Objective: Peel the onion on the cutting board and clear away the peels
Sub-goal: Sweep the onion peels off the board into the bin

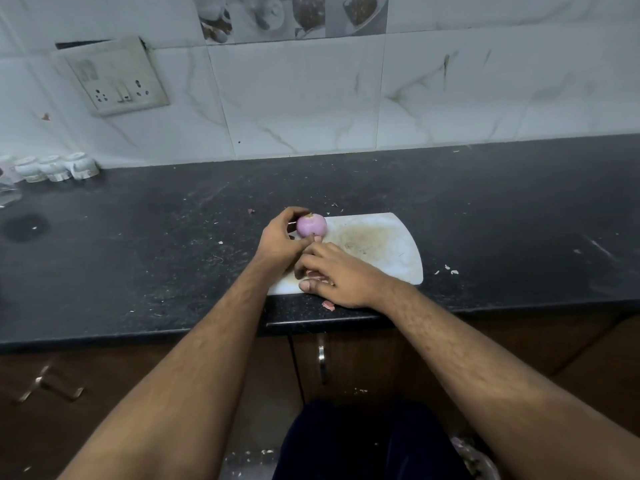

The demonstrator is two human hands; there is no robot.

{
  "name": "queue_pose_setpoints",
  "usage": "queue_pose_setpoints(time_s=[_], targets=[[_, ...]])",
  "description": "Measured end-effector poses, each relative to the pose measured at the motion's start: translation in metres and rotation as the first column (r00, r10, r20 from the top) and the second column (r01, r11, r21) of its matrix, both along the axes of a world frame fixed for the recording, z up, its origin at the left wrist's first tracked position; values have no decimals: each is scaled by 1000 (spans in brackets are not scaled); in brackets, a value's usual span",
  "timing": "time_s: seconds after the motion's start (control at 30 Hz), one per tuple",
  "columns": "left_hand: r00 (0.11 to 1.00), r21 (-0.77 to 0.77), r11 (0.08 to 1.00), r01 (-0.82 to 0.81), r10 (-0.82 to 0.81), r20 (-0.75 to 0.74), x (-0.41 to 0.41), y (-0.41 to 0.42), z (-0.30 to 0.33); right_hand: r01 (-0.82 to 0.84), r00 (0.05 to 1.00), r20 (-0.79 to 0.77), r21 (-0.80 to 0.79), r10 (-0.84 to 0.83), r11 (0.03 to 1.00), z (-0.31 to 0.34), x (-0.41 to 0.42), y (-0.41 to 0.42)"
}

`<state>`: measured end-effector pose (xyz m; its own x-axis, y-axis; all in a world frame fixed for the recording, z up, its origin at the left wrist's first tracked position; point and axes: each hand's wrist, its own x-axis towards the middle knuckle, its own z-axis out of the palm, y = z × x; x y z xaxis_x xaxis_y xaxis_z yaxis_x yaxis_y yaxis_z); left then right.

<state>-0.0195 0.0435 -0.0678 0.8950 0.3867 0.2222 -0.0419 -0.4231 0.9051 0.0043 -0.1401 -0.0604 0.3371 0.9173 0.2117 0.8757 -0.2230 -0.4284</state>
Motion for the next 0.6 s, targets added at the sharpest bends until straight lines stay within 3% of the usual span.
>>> queue_pose_setpoints(time_s=[0.23, 0.47, 0.6], targets=[[999, 127, 992, 27, -32, 34, -2, 0, -1, -7, 1000, 0, 43, 7, 999, 2, 4, -20], [998, 108, 993, 42, -47, 43, -4, -6, 1, 172, 984, -72, 112, -164, 979, -7, 10, -38], [1000, 124, 992, 23, -24, 12, -3, -12, 4, 160, 982, -111, 82, -151, 984, -4, 1, -43]])
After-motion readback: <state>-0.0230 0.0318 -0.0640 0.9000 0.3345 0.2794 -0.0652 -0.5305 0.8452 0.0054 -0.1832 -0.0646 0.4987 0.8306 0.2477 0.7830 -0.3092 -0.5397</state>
